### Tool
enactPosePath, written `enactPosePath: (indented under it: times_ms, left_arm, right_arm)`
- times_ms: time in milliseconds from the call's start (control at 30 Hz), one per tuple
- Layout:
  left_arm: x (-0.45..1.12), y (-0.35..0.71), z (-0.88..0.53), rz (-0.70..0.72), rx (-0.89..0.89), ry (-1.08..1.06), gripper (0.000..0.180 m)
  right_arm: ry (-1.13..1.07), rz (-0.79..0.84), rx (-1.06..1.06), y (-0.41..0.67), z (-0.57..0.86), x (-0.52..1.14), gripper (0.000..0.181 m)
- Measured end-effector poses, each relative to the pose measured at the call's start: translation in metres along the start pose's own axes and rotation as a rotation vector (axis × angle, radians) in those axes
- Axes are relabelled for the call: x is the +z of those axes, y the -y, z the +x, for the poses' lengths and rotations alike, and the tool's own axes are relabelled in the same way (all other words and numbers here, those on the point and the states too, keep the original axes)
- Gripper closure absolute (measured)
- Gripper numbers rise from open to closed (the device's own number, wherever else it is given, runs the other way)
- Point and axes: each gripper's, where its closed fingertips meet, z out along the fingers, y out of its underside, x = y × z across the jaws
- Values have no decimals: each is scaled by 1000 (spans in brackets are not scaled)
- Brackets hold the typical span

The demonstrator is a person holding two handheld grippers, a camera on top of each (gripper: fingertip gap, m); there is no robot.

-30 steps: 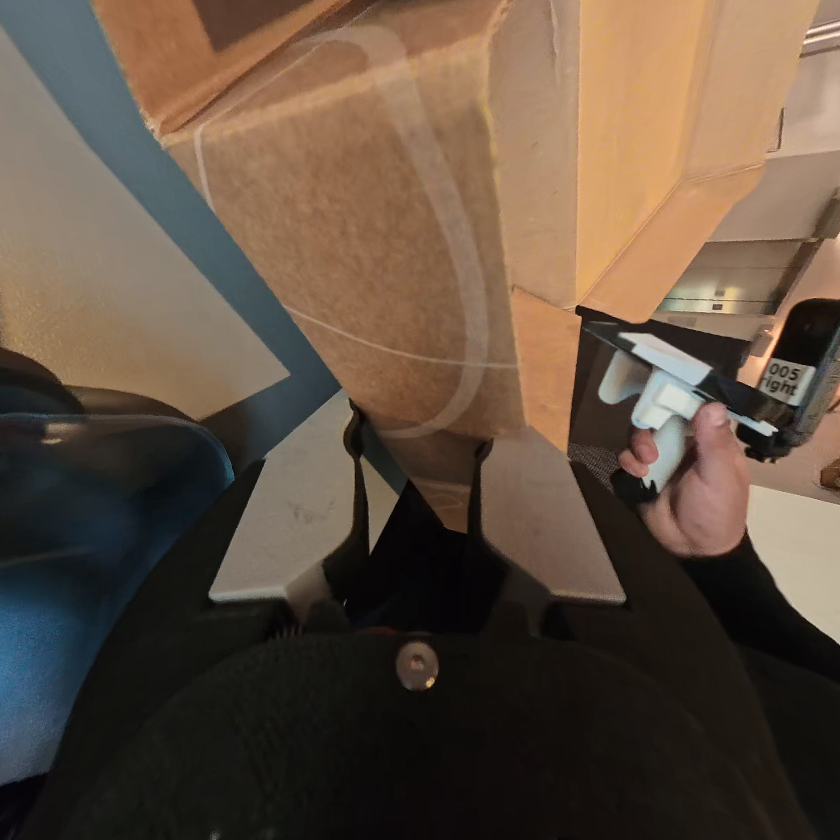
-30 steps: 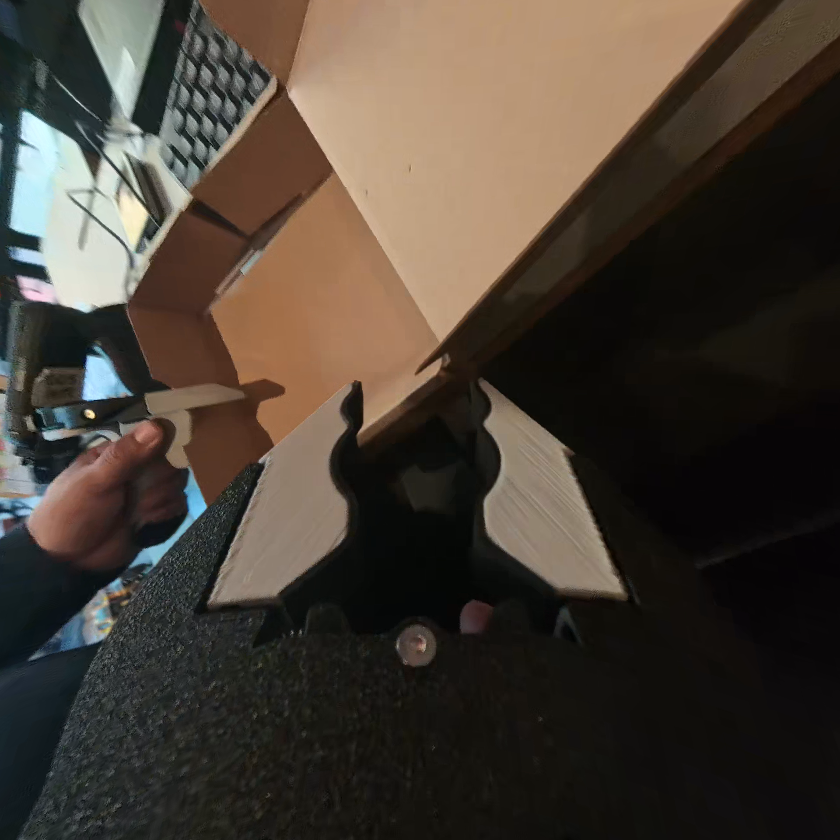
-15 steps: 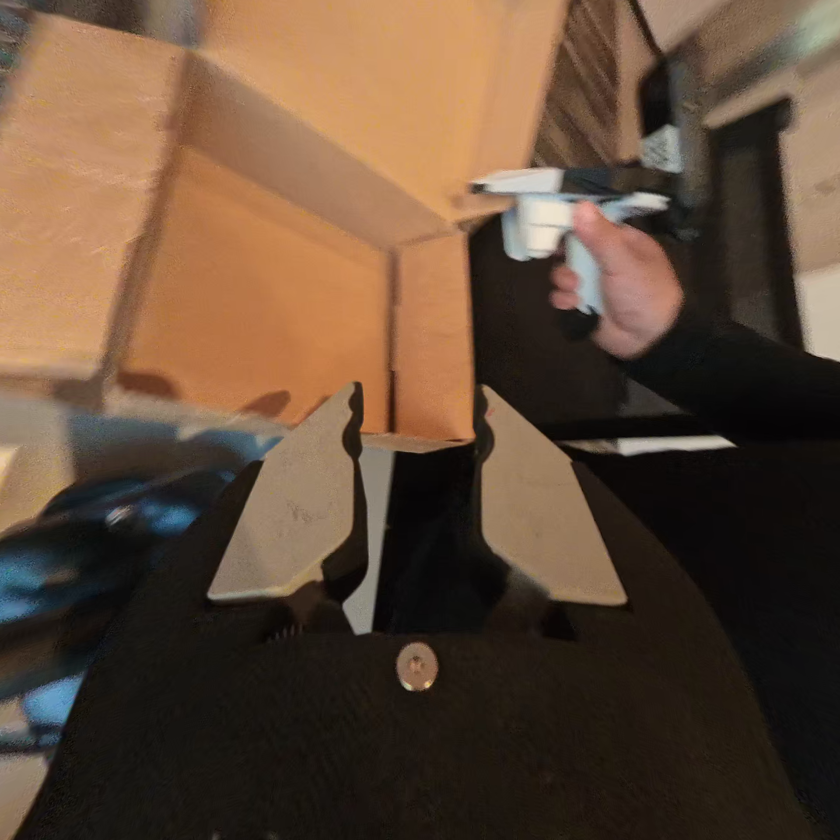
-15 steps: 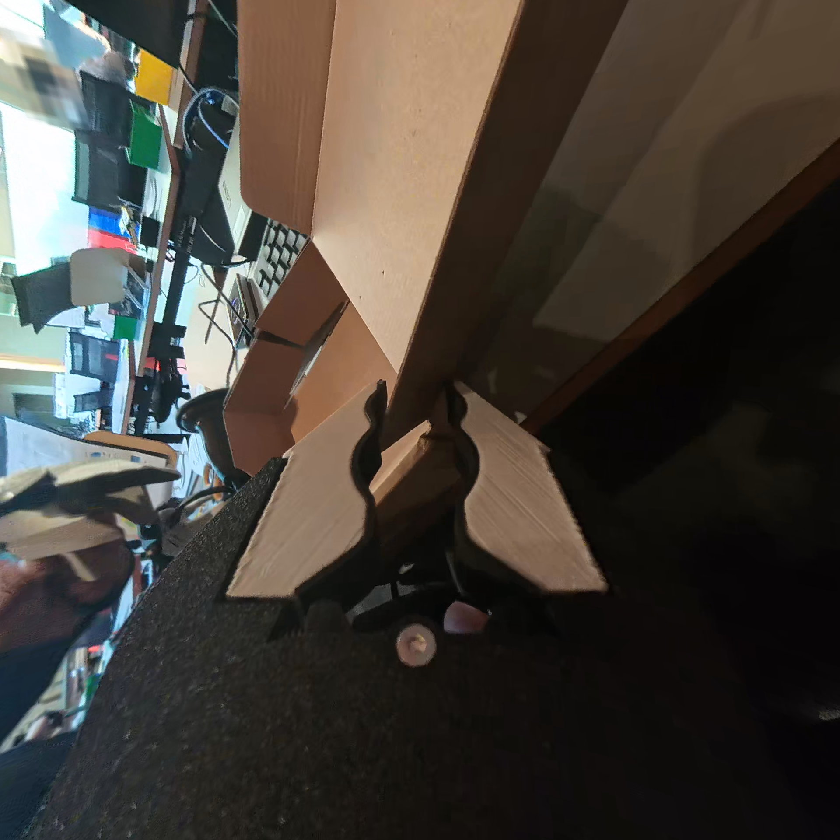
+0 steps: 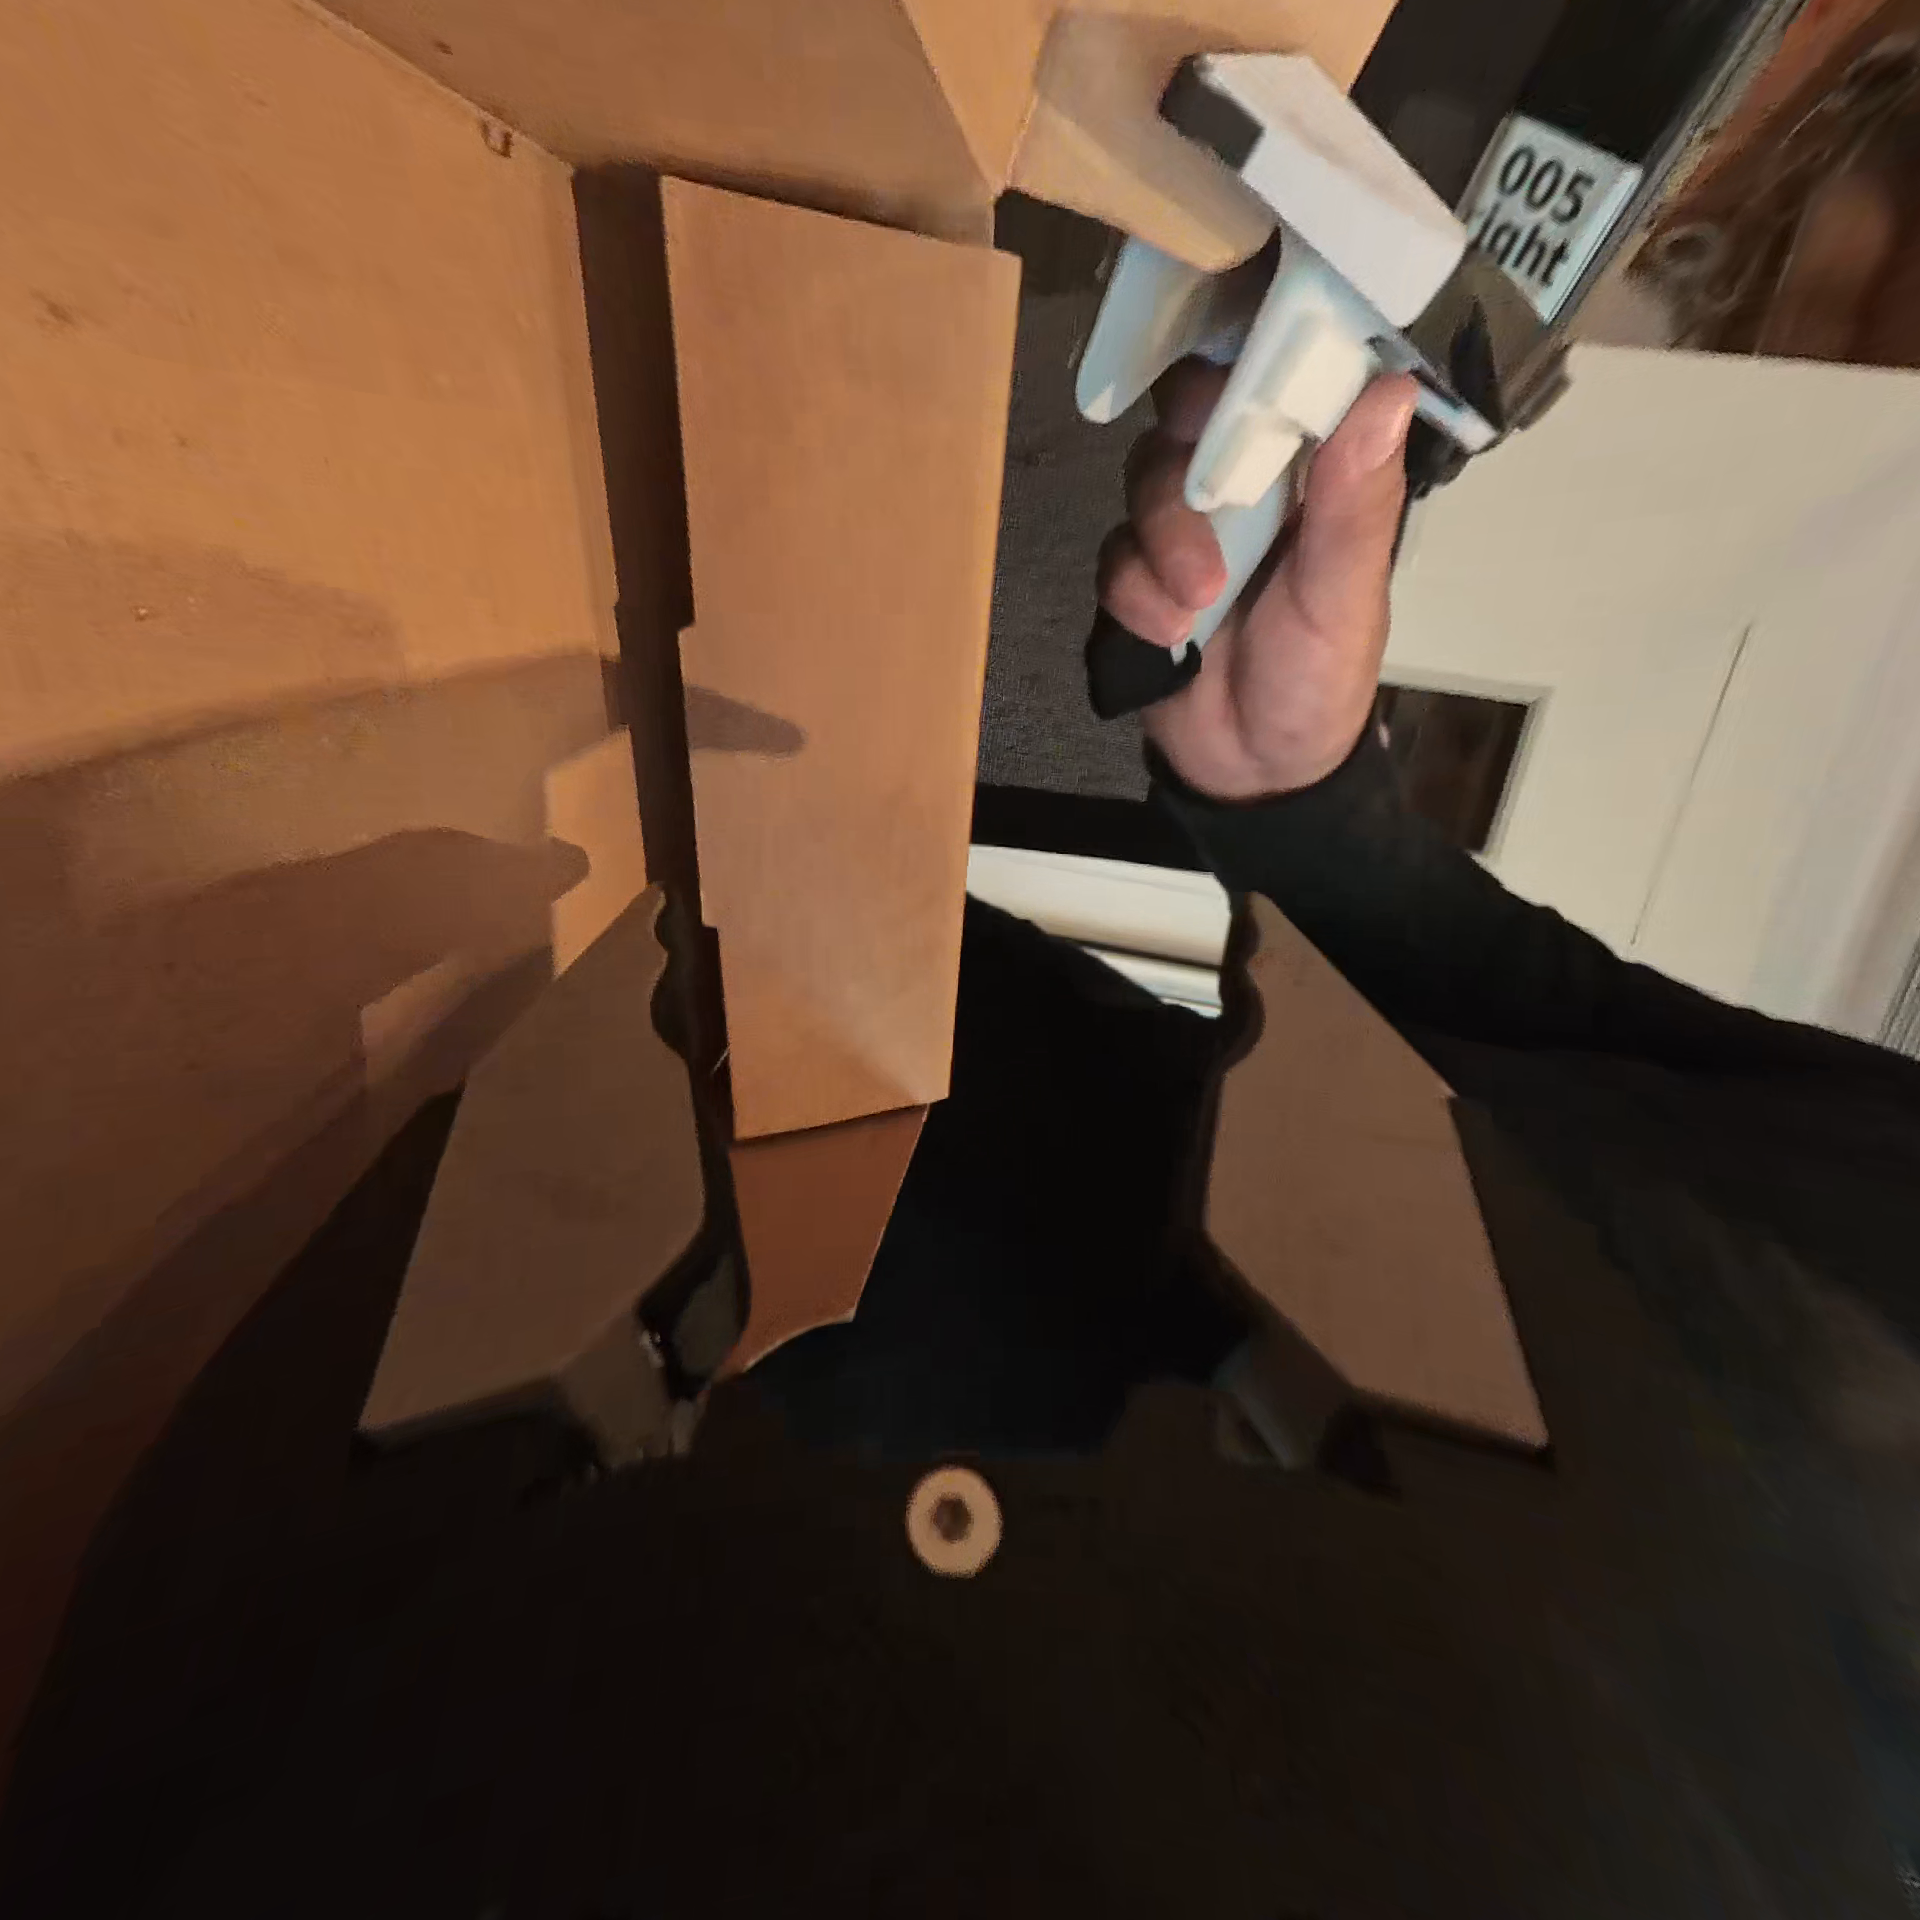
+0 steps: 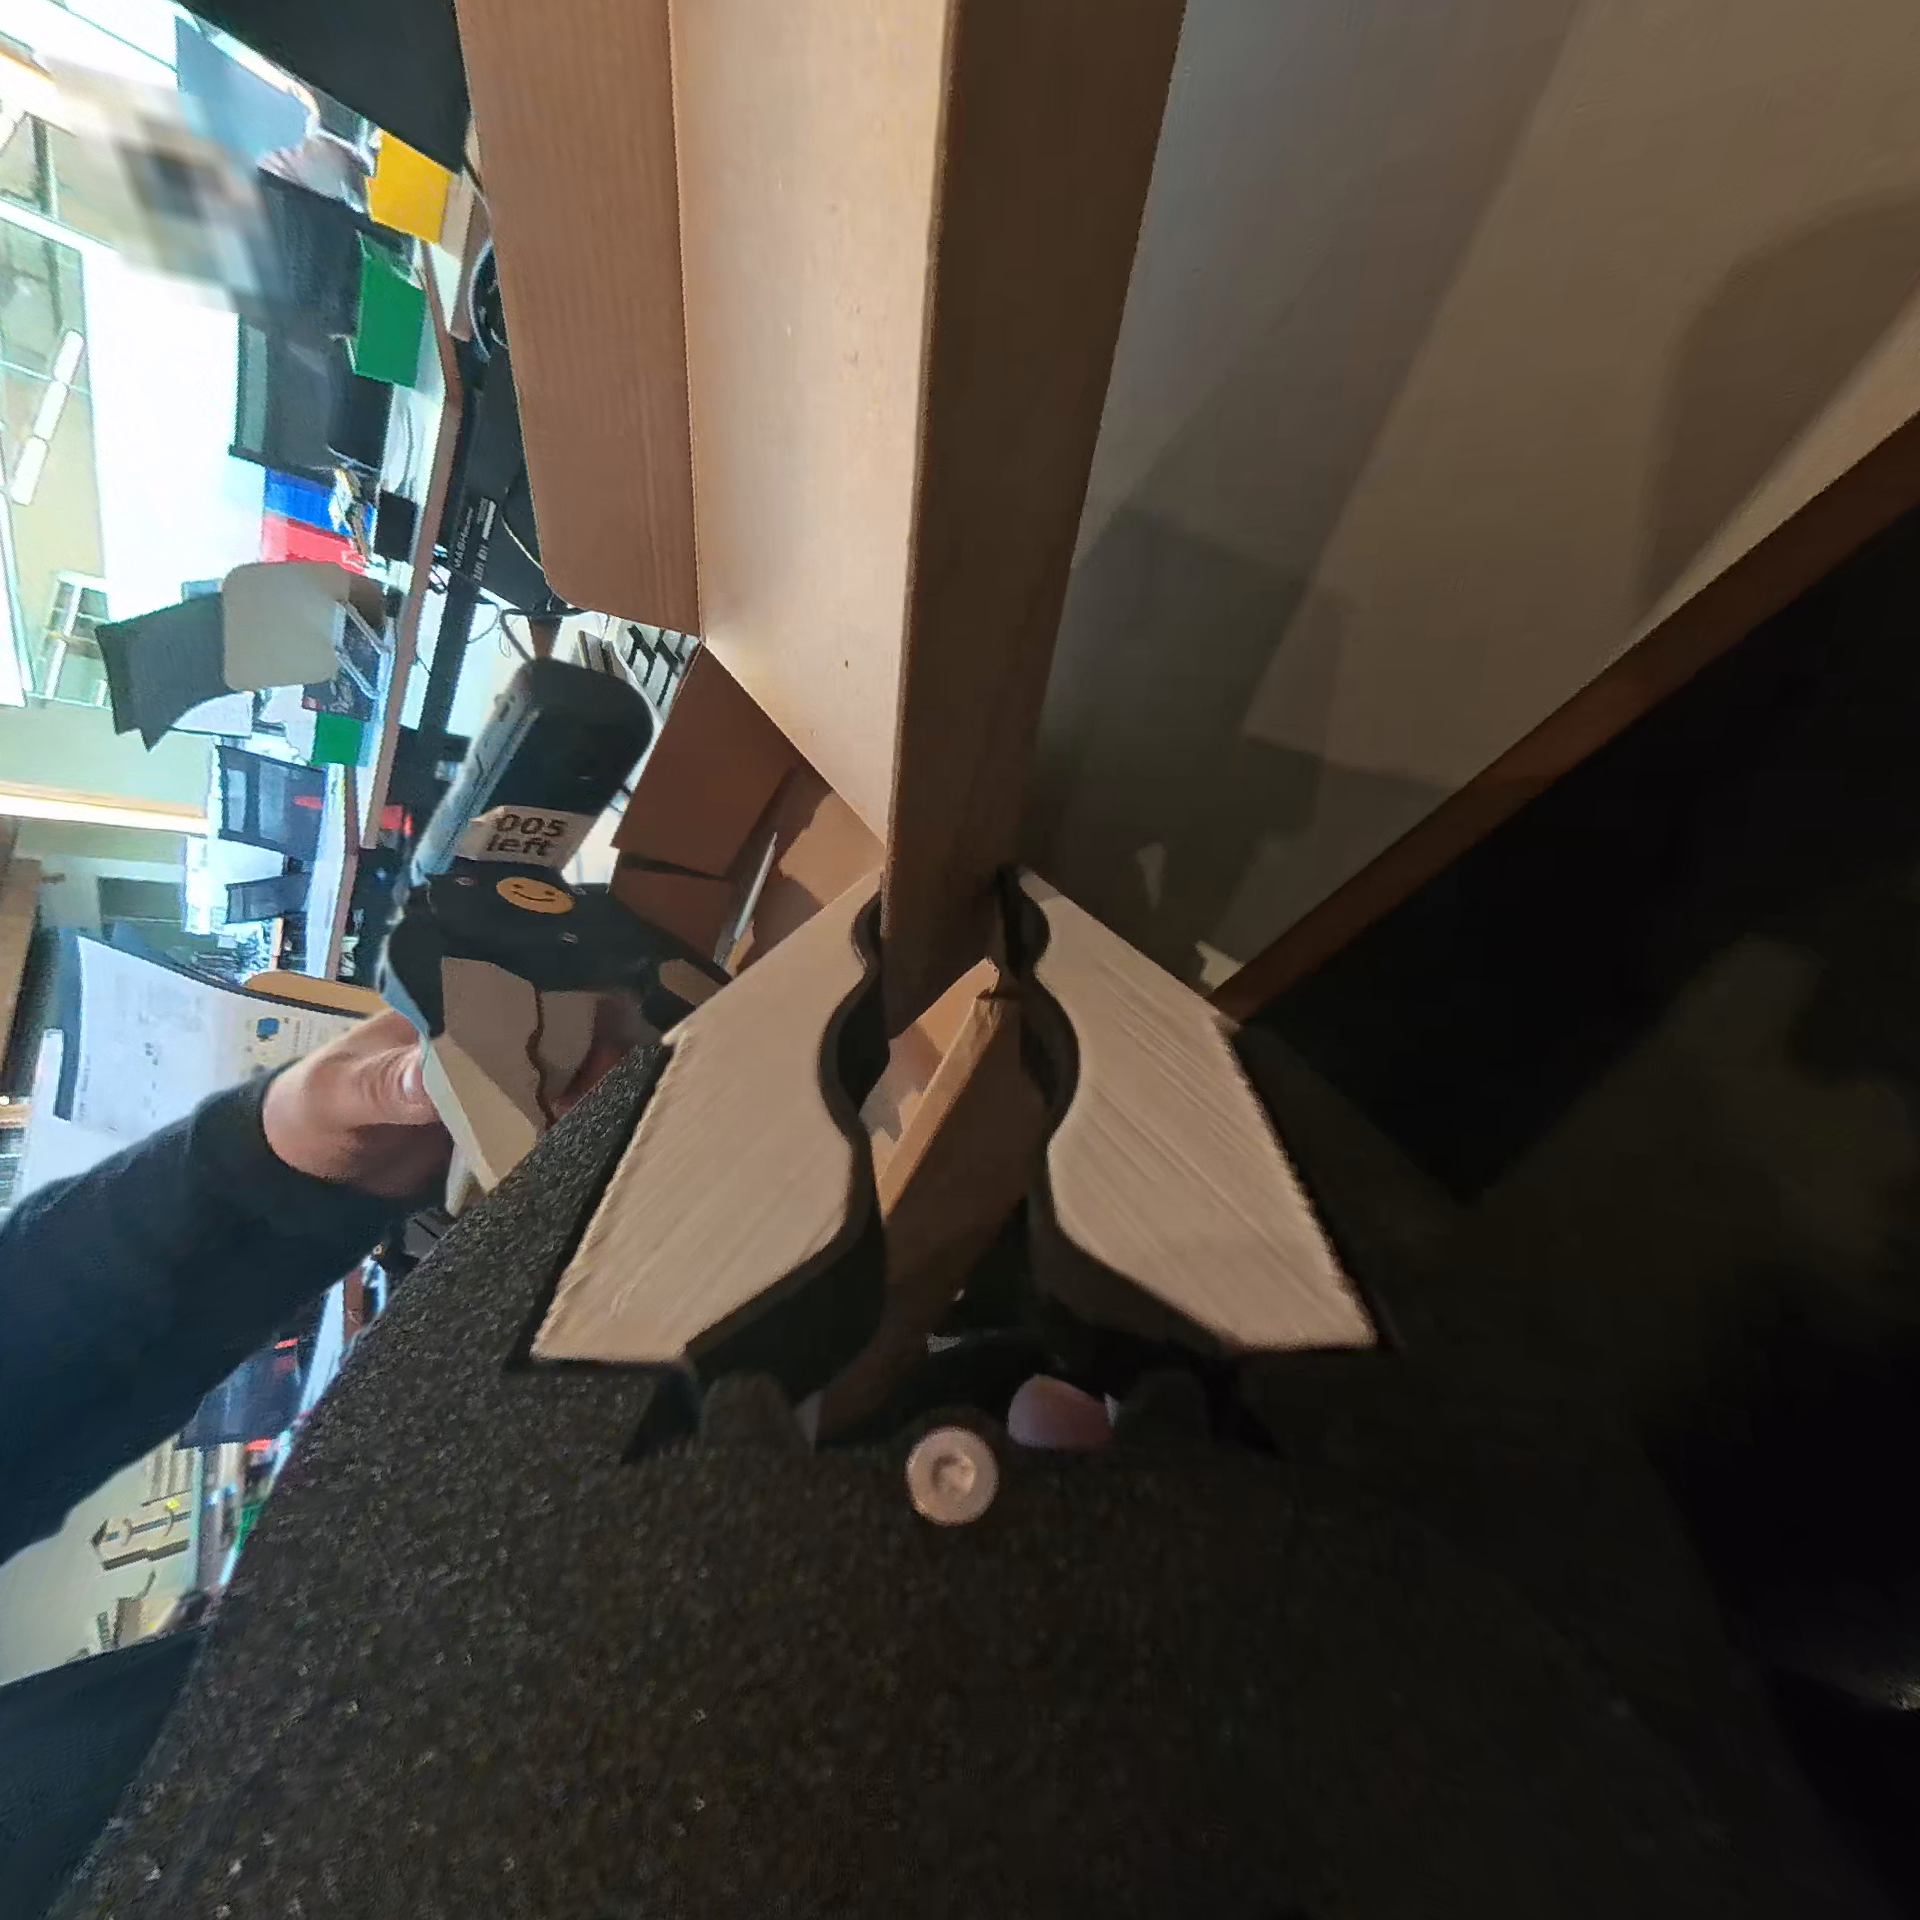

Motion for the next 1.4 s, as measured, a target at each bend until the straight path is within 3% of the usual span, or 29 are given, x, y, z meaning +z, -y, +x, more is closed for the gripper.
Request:
enactPosePath:
  times_ms: [167,900,1100,1233,1400]
  left_arm:
    - [6,-12,-18,-13,-33,94,78]
    - [34,7,-12,-103,-18,40,90]
    - [18,9,-1,-24,7,-40,100]
    - [-2,11,36,84,46,-274,113]
    - [6,5,53,74,151,-293,98]
  right_arm:
    - [3,5,3,2,-1,1,164]
    - [14,1,18,3,-3,6,162]
    - [8,4,5,6,-2,8,163]
    - [23,11,29,8,-1,7,162]
    - [30,12,28,10,-6,11,159]
